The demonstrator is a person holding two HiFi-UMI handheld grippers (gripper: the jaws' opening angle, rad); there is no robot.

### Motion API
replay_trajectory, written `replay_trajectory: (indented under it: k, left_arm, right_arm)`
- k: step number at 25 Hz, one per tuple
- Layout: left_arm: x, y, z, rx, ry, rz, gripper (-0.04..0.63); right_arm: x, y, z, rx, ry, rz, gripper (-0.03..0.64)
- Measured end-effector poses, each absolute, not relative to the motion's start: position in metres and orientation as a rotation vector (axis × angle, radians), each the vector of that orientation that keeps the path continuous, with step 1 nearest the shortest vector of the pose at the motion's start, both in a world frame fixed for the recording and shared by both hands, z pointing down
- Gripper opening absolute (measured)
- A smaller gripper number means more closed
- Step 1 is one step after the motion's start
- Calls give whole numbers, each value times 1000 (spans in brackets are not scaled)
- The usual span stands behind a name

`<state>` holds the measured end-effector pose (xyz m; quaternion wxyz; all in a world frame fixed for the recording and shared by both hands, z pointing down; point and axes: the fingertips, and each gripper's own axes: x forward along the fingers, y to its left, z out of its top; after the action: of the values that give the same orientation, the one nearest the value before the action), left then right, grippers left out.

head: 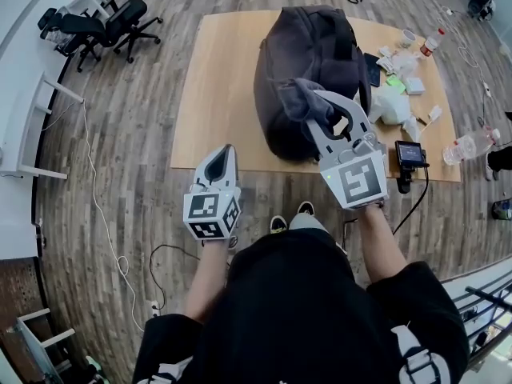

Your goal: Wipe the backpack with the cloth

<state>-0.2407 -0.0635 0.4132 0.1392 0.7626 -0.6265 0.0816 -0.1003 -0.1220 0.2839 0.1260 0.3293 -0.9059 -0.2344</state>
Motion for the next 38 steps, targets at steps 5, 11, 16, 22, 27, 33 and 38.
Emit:
replay_trajectory:
  k: [5,11,16,22,27,33,38]
  left_arm:
    - [-244,-60,421,2204,-1792,253,12]
    - [-230,-61,428,2222,-1759,262,12]
    - [-208,-65,429,2212,-1743,275,12]
    - [-178,-68,430,2209,-1719,304,12]
    - [-160,-72,430,2210,-1725,316,12]
    - [-146,-74,432,2218,-1738,327,12]
    - [-147,-71,439,2192,-1741,333,12]
  right_arm:
    - [-99,-111,326,939,-2670,-539,58]
    - [-109,-107,411,824,-2607,-413,58]
    - [-114,-103,427,770,-2604,-427,58]
    - [-118,-88,491,629,-2492,-406,58]
    - [-118,-84,507,598,-2440,-495,58]
    - [-108,-63,591,431,-2385,-356,58]
    - [-85,-67,616,426,-2370,-218,58]
